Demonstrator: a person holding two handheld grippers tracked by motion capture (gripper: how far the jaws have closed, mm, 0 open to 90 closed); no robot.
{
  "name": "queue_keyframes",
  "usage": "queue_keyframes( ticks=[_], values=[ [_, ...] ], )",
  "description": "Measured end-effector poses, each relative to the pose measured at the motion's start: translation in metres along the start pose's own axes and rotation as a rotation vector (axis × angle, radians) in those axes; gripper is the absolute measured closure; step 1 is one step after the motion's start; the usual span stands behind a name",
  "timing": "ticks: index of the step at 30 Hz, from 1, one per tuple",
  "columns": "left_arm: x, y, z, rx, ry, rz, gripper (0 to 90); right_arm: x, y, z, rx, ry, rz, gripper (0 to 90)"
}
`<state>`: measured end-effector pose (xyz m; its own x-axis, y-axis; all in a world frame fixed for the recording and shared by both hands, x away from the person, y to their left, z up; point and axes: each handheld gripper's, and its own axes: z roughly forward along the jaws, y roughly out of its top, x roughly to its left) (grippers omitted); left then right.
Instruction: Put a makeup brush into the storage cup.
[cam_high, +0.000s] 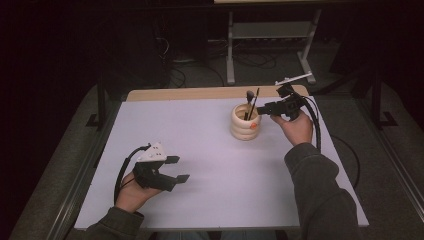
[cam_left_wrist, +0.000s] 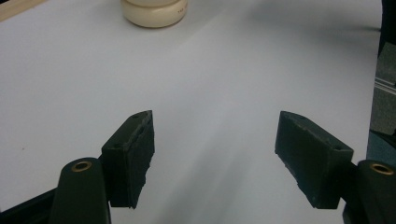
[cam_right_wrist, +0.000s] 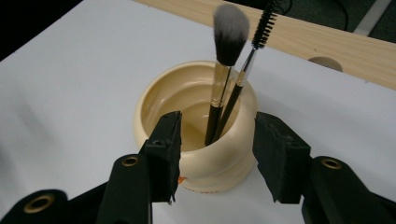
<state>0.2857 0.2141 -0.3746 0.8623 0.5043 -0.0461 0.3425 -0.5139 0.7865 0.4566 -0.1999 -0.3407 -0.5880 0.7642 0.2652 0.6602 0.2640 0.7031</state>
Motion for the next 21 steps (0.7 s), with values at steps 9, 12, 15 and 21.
queue_keyframes(
  ticks=[9,12,15,21],
  values=[
    [0.002,-0.001,-0.003,-0.01,0.013,-0.017,27.6,0.006,-0.008,-0.005,-0.026,0.023,-0.019,44.2],
    [0.003,-0.002,-0.003,-0.015,0.018,-0.027,27.2,0.008,-0.011,-0.007,-0.037,0.03,-0.024,43.5],
    [0.004,-0.002,-0.004,-0.015,0.02,-0.025,27.0,0.009,-0.013,-0.009,-0.043,0.033,-0.023,42.7],
    [0.006,-0.003,-0.004,-0.016,0.03,-0.037,25.8,0.013,-0.017,-0.013,-0.052,0.045,-0.036,41.6]
  ],
)
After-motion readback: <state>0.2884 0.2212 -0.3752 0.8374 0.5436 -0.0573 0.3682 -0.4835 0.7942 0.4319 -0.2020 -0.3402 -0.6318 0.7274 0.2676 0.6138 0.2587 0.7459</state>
